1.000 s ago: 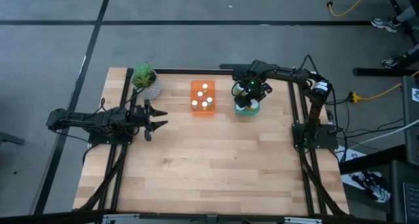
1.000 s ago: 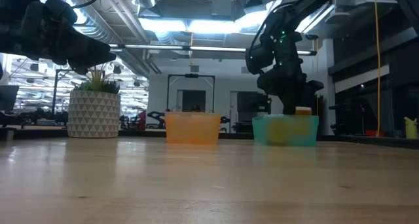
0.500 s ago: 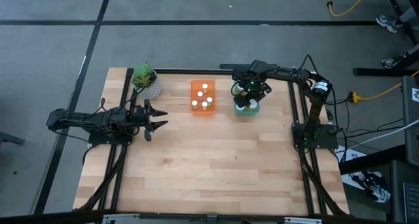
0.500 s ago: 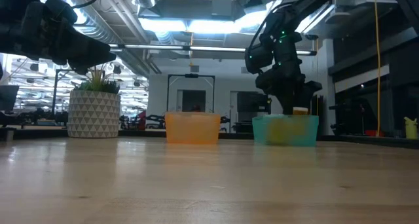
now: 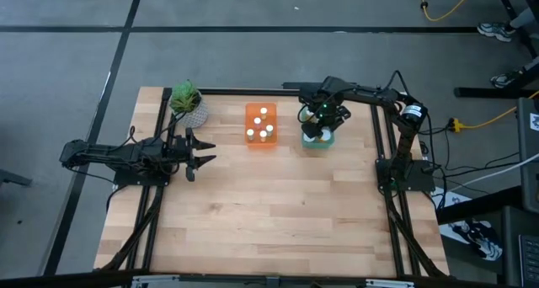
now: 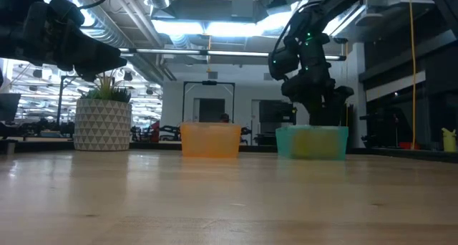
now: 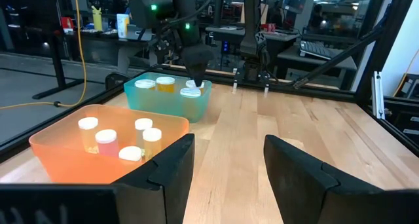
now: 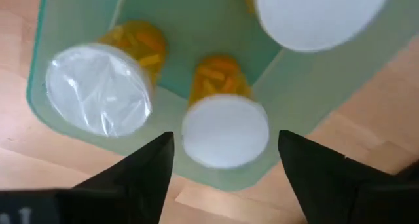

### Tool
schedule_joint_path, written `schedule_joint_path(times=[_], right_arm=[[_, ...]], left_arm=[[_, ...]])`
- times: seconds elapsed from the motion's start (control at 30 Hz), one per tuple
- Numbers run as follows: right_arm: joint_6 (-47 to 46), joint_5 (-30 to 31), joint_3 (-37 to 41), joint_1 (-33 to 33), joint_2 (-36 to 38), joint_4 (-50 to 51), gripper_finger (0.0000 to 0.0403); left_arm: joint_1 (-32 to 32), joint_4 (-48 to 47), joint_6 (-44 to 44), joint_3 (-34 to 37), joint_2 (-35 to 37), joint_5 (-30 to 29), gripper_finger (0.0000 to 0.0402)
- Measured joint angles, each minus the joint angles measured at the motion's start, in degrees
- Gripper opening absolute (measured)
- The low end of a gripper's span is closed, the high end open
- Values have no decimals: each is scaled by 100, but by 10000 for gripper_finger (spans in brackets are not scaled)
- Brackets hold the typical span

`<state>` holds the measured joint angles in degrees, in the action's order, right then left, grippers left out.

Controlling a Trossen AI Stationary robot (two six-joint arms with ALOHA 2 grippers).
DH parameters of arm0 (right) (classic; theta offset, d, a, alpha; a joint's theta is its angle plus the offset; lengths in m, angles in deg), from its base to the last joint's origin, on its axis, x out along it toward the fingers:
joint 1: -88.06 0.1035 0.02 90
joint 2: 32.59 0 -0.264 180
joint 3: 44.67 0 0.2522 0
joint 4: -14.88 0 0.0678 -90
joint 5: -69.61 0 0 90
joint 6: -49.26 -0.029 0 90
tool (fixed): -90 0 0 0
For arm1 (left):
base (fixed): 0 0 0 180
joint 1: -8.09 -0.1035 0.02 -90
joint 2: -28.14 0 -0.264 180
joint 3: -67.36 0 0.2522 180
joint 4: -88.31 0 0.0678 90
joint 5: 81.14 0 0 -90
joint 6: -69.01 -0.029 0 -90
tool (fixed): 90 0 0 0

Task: Pick and place medicine bottles into bin by pill shape (circle, oval)
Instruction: Return to Home Position

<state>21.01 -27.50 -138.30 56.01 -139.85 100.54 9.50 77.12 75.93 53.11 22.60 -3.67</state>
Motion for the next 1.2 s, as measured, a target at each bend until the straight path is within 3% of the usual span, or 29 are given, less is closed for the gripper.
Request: schedule_joint_path(times=[0.23, 0.37, 0.5, 0.8, 0.93, 1.2], right_arm=[[163, 380, -567, 245, 232, 537, 264], [359, 654, -627, 638, 882, 405, 264], [692, 1239, -254, 1074, 1874, -451, 264], [1958, 1491, 1899, 1995, 4179, -3642, 264], [1700, 1508, 3008, 2238, 4984, -4869, 264], [2278, 1512, 5466, 2562, 6380, -7642, 264]], left_arm=[[0, 0, -2, 0, -2, 0, 176], [1, 0, -1, 0, -1, -1, 176], [0, 0, 0, 2, -1, 0, 176], [1, 0, -1, 1, -1, 0, 176], [1, 1, -1, 0, 0, -1, 176], [1, 0, -2, 2, 0, -1, 176]])
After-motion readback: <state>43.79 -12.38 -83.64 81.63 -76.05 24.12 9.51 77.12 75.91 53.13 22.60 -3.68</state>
